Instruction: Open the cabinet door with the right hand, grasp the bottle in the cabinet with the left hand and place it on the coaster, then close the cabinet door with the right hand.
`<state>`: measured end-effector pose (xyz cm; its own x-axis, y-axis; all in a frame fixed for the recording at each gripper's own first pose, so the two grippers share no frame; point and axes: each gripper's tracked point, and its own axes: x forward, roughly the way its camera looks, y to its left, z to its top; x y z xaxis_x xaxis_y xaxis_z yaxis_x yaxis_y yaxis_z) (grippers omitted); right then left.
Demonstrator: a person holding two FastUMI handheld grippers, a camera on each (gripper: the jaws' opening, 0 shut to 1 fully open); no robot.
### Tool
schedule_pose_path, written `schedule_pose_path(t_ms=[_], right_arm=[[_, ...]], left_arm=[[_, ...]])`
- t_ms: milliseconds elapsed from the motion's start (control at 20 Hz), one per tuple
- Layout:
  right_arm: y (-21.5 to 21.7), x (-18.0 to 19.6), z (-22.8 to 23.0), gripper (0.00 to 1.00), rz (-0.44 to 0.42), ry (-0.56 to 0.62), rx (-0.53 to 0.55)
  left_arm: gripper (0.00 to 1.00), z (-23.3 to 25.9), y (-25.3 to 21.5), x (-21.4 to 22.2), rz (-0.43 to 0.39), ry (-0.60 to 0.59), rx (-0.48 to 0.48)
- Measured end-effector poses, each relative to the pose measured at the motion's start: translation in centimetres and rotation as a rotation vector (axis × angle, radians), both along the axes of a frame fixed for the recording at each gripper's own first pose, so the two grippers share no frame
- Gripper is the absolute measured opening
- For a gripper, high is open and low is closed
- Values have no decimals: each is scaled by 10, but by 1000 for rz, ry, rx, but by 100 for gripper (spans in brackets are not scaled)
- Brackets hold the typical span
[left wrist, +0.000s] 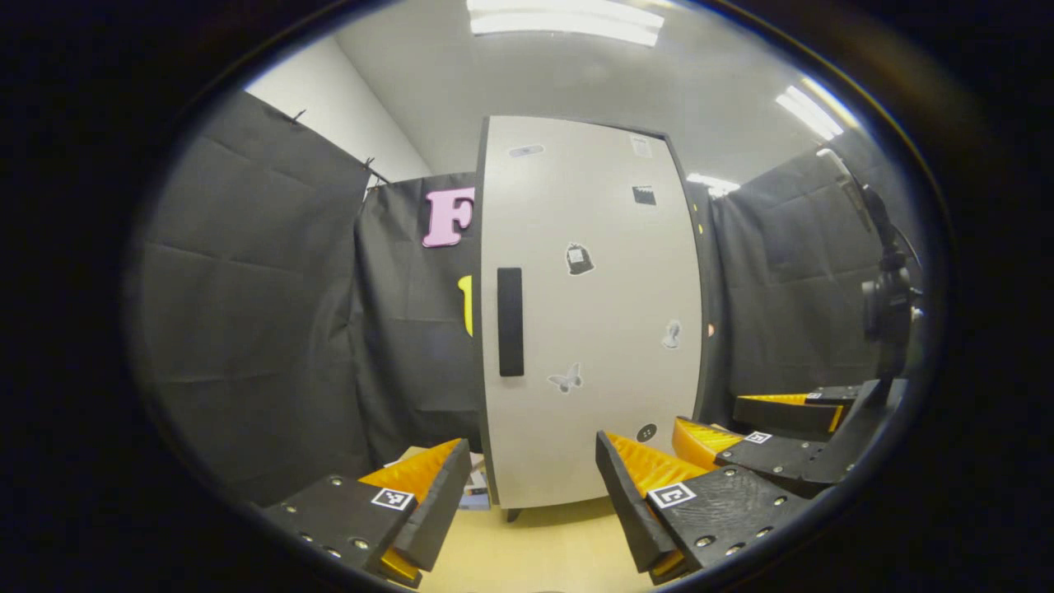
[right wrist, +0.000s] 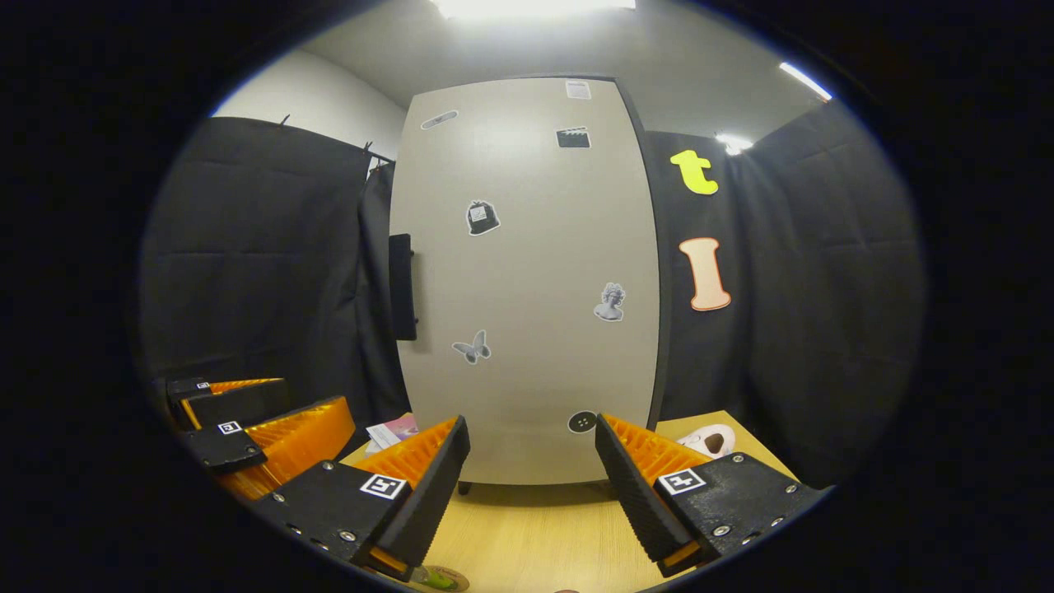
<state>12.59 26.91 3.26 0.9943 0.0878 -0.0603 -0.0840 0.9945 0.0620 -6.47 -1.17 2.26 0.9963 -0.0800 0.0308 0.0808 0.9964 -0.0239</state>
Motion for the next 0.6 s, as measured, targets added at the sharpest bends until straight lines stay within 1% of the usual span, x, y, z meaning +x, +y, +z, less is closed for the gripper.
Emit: schedule_pose_path(t_ms=[50, 100, 150, 200, 250, 300, 350, 450, 500, 600], right_arm=[[-2, 0, 2, 95, -2, -3, -4], [-1, 0, 3, 95, 0, -7, -5], [-1, 0, 4, 95, 3, -10, -4], [-1, 0, 5, 95, 4, -13, -3], [0, -1, 6, 95, 6, -16, 1], [2, 0, 6, 95, 11, -17, 6], [4, -1, 7, 95, 15, -19, 6], [6, -3, 10, 95, 21, -23, 0], [8, -2, 9, 95, 24, -24, -1], [10, -2, 10, 95, 26, -26, -2]], left_arm=[[87, 0, -1, 0, -2, 0, 0], [91, 0, -2, 1, 1, 1, -2], [91, -2, -1, 1, 3, 5, -5], [87, -4, -2, 1, 3, 11, -10], [87, -5, -2, 0, 4, 13, -14], [91, -6, -2, 0, 4, 16, -15], [87, -6, -1, 0, 5, 18, -14], [87, -7, 0, -1, 9, 20, -11], [90, -7, 1, -2, 8, 21, -13], [91, -7, 3, -5, 14, 21, -13]])
